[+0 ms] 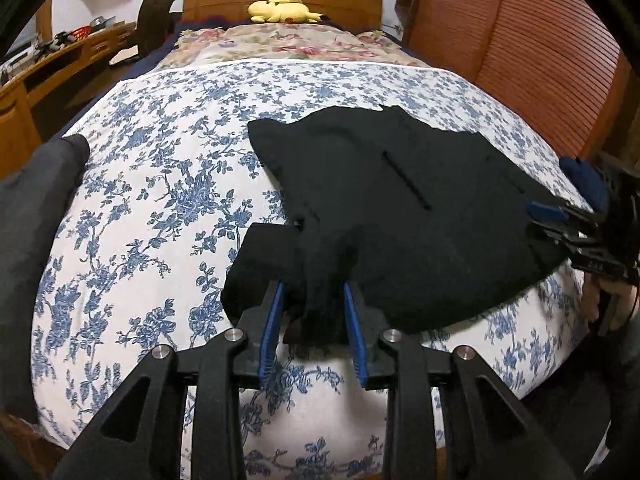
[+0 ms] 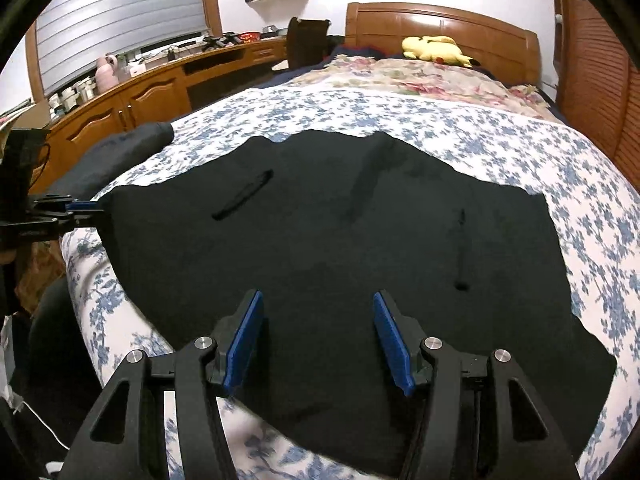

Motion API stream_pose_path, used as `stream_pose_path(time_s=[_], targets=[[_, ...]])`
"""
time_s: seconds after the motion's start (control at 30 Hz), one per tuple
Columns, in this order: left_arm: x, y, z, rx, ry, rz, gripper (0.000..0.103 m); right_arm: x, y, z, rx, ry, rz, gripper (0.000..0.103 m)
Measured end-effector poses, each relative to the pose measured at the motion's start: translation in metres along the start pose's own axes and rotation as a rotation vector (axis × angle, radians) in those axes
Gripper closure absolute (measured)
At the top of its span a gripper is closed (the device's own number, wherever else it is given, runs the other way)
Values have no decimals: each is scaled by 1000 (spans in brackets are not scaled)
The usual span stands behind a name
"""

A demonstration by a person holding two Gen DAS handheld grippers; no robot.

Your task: Fold large clothes

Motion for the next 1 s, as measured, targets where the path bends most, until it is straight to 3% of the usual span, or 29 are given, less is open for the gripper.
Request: stream_pose_path(time_s=[0.03, 0.1, 0.17, 0.33, 0.47, 0.6, 0.8, 1.0], targets=[[0, -2, -2, 5, 1, -9, 72, -3, 0, -2, 6, 0, -6, 44], [0, -6, -10, 33, 23, -14, 89, -12, 2, -5, 15, 2, -21, 44], [-2, -15, -18, 55, 7, -23, 99, -22, 6, -9, 17, 9, -39, 44], [-27, -60, -68, 157, -2, -115, 101, -47, 25, -34, 42, 52, -64, 44], [-38, -100, -144, 289, 35, -171, 101, -72, 45, -60, 89, 112, -80, 44], [-24, -126, -232, 414, 87, -181, 101, -95, 63, -85, 139, 167, -93, 44], [13, -127, -333, 497, 206, -129, 101, -127, 85, -113, 222, 219, -114, 44], [48, -101, -365, 513, 226, -46, 101, -143, 103, -122, 255, 247, -102, 44]])
Point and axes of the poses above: each gripper's, at about its wrist camera, not at the fingertips, and x roughly the way its jaws point, z to its left, y to its underside, the point moved 9 cm from there along x, roughly the way its jaws point, and after that the axes turned 2 degrees about z, right-handed, at the moved point
